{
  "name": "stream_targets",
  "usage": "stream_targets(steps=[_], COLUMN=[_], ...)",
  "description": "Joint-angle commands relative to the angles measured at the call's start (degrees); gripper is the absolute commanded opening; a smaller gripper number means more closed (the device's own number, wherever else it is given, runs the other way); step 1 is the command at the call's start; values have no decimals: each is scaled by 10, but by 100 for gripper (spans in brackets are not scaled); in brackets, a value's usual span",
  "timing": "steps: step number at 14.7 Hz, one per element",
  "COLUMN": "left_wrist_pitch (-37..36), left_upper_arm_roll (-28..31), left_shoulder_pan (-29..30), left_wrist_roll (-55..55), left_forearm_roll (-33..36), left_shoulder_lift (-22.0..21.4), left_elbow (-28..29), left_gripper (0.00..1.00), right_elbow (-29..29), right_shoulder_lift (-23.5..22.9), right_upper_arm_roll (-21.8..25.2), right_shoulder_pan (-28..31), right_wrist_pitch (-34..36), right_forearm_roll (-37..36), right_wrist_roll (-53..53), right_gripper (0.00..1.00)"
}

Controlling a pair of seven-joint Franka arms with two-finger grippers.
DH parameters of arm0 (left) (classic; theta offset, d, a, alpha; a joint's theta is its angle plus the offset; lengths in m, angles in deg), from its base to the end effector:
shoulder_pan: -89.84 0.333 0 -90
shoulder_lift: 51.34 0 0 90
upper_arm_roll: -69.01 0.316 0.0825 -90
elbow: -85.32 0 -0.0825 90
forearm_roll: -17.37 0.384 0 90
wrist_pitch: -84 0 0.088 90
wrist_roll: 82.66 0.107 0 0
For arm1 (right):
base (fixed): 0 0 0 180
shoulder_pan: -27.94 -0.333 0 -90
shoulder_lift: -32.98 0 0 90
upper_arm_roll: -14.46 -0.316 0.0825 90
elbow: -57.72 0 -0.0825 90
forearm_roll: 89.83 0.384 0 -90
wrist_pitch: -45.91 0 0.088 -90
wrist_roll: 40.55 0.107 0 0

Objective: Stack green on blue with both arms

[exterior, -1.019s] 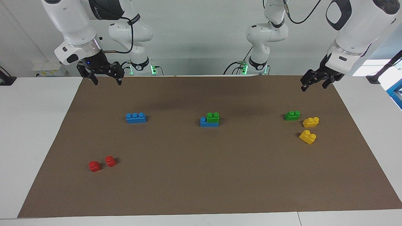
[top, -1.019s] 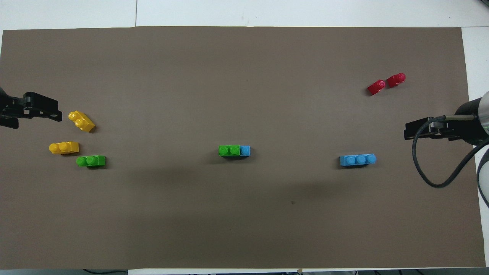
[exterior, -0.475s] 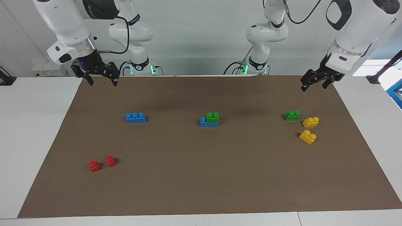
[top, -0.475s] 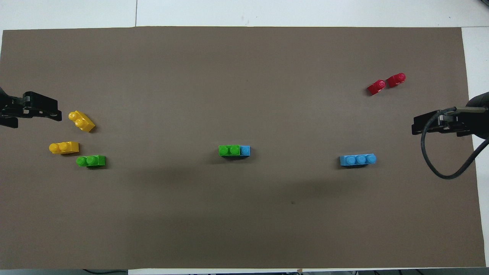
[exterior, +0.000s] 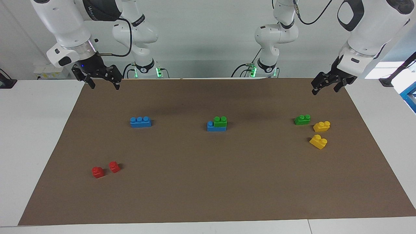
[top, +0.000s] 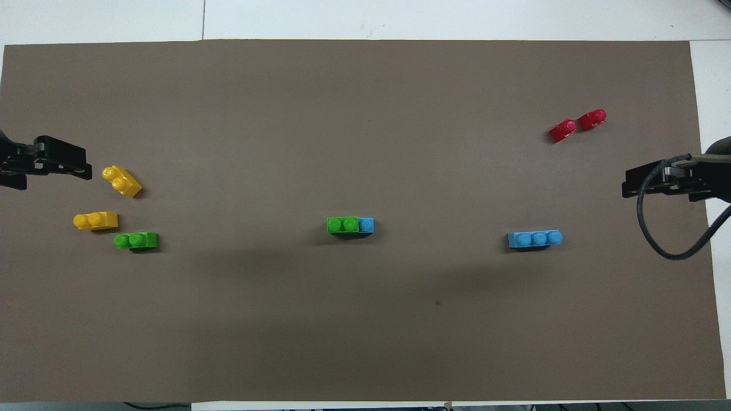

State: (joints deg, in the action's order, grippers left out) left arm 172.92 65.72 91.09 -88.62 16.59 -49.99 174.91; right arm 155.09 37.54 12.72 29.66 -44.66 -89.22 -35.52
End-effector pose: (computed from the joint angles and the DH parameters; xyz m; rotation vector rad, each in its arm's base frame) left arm 0.5590 -0.0210 0.6132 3.1268 0.1070 -0.0566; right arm 0.5285 0.0019 0.6078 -3.1315 0.1377 0.0618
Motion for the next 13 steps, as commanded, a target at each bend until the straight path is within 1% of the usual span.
stream_targets(steps=[1, 7, 13], left_wrist_pitch=[6, 7, 9], left_upper_arm_roll=[-3, -3, -3], left_shoulder_pan=[9, 8, 9], left_wrist_roll=[9, 9, 9], left_forearm_roll=[0, 0, 0], left_shoulder_lift=[6, 7, 7], left_elbow=[-9, -10, -12], left_gripper=[100, 100, 100], right_elbow=[-15, -44, -85], right_shoulder_lift=[-10, -28, -62], right_upper_arm_roll=[12, 13, 13], right_shoulder_pan=[-4, -2, -3], right_wrist_pitch=[8, 8, 20], right_forearm_roll=[-6, -17, -17], right_wrist_roll=[2, 1, 1], right_gripper=[100, 100, 100])
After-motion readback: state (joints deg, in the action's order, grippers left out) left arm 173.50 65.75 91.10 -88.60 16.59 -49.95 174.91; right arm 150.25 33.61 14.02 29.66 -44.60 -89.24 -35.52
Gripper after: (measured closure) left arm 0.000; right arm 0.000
